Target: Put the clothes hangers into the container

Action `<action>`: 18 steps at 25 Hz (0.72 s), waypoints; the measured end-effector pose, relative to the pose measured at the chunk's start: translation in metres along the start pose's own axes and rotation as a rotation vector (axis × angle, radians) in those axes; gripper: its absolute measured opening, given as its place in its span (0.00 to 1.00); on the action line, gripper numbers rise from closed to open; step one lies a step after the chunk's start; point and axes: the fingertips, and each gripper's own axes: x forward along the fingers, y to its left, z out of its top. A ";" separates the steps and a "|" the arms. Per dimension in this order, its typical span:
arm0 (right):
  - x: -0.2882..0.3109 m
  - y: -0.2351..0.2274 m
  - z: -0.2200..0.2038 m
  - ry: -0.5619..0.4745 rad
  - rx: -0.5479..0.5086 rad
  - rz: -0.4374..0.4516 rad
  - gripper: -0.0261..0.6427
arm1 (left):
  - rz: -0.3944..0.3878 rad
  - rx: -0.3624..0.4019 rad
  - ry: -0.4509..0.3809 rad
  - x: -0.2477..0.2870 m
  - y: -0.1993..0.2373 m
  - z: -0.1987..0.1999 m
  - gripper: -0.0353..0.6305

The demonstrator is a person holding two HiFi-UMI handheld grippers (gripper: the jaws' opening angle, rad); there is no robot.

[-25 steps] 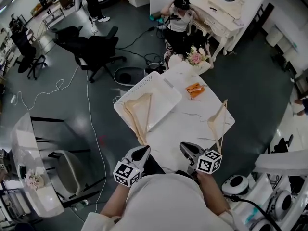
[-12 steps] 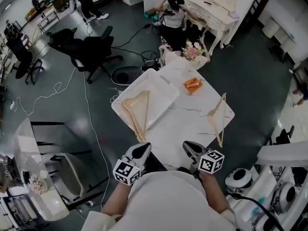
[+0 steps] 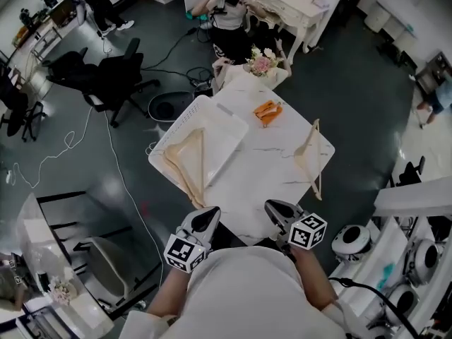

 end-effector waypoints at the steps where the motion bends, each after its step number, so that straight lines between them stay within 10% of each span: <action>1: -0.001 0.000 0.000 -0.011 0.000 -0.009 0.06 | -0.018 0.005 0.005 0.002 -0.002 0.001 0.06; 11: -0.044 -0.025 -0.022 -0.071 0.033 -0.190 0.06 | -0.275 0.031 0.089 0.029 -0.040 -0.013 0.06; 18: -0.098 -0.085 -0.046 0.010 -0.005 -0.319 0.07 | -0.264 0.027 0.116 0.041 -0.057 -0.024 0.06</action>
